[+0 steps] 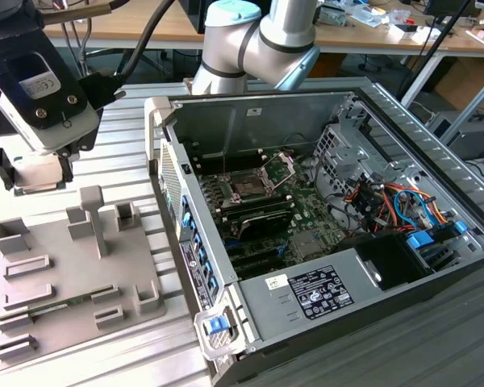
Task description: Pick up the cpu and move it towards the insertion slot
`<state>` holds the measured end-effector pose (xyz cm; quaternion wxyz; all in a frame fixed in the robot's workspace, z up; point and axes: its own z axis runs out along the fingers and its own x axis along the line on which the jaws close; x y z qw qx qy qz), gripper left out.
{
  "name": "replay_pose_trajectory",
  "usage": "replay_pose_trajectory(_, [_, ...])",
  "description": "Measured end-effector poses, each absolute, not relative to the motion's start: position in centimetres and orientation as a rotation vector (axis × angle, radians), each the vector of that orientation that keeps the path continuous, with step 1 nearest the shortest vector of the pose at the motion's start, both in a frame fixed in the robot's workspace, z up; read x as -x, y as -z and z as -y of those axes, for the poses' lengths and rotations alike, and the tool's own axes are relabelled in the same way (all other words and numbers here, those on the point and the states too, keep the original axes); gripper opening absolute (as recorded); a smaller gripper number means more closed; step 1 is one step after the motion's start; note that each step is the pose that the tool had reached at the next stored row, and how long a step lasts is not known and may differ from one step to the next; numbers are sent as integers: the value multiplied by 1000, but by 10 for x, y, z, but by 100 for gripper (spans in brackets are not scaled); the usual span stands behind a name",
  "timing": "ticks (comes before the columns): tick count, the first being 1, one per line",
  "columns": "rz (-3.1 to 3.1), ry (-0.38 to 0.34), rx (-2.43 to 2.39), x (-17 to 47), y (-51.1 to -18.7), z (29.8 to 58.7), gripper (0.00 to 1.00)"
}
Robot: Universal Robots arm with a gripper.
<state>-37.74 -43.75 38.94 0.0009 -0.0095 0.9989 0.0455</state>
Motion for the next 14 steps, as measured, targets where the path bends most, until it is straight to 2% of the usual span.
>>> replay_pose_trajectory(14, [-3136, -143, 30, 367, -389, 438, 55])
